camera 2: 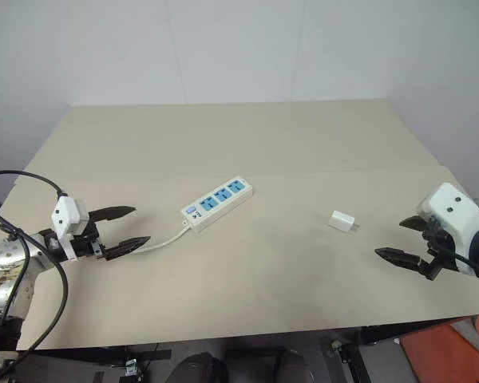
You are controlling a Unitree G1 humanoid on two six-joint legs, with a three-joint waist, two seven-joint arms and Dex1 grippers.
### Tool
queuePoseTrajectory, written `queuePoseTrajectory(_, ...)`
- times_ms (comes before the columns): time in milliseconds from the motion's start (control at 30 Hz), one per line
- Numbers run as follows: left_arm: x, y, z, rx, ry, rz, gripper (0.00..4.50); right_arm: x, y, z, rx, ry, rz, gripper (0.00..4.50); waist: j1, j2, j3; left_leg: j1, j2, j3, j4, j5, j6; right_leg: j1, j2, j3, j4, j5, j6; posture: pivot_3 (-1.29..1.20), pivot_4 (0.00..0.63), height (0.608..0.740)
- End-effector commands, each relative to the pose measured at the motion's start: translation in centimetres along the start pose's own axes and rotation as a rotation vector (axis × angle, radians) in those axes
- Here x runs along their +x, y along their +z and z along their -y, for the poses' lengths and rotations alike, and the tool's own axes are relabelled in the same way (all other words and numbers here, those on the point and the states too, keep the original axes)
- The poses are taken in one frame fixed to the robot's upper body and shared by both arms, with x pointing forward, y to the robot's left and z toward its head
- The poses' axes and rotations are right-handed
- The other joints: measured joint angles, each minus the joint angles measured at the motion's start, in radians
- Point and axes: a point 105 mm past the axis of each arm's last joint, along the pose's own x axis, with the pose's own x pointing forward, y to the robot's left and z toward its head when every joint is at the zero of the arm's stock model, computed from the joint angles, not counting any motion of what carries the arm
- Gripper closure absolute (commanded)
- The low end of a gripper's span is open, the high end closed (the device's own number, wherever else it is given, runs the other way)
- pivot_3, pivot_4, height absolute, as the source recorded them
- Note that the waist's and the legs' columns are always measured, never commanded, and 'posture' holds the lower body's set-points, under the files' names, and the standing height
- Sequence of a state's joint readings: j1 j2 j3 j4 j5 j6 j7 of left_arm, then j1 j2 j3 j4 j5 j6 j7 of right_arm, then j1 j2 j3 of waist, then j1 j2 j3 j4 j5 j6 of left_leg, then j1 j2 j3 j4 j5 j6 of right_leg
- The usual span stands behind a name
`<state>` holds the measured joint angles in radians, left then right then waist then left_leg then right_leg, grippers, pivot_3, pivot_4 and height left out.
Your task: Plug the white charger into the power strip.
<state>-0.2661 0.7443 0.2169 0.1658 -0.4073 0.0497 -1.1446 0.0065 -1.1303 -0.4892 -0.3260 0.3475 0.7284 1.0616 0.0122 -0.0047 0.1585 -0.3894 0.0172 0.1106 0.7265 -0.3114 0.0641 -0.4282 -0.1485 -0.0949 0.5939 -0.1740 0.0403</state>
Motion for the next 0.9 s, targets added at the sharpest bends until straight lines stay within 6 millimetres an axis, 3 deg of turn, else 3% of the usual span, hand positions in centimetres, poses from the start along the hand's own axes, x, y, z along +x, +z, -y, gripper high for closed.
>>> queuePoseTrajectory(33, 1.0, 1.4, -0.5, 0.06, 0.049, 0.096, 0.03, -0.2, 2.1, 0.0, -0.077, -0.032, 0.081, 0.0, 0.0, 0.0, 0.0, 0.0, 0.0, 0.0, 0.0, 0.0, 0.0, 0.0, 0.0, 0.0, 0.0, 0.0, 0.0, 0.0, 0.15, 0.74)
queuePoseTrajectory(300, 5.1, 1.4, 1.0, 0.03, -0.02, 0.199, 0.03, 1.9, 4.5, -2.3, -0.122, -0.003, 0.181, 0.0, -0.001, -0.001, 0.0, 0.001, -0.001, 0.0, 0.001, 0.0, 0.0, 0.002, 0.0, 0.0, 0.0, 0.0, 0.0, 0.0, 0.15, 0.74)
queuePoseTrajectory(567, 8.5, 1.8, -0.7, 0.055, 0.005, 0.288, 0.03, 2.7, 6.3, -4.0, -0.139, -0.006, 0.257, 0.0, 0.003, -0.003, 0.0, 0.0, -0.002, -0.001, 0.002, 0.0, 0.001, 0.003, 0.0, -0.002, 0.0, 0.001, 0.0, 0.0, 0.15, 0.74)
queuePoseTrajectory(900, 9.8, -0.4, 0.1, -0.021, -0.082, 0.255, 0.03, 2.6, 5.3, -4.6, -0.123, -0.045, 0.236, 0.0, -0.002, -0.004, 0.001, -0.001, -0.002, -0.001, 0.002, -0.001, 0.002, 0.003, 0.0, -0.002, 0.0, 0.001, 0.001, 0.0, 0.15, 0.74)
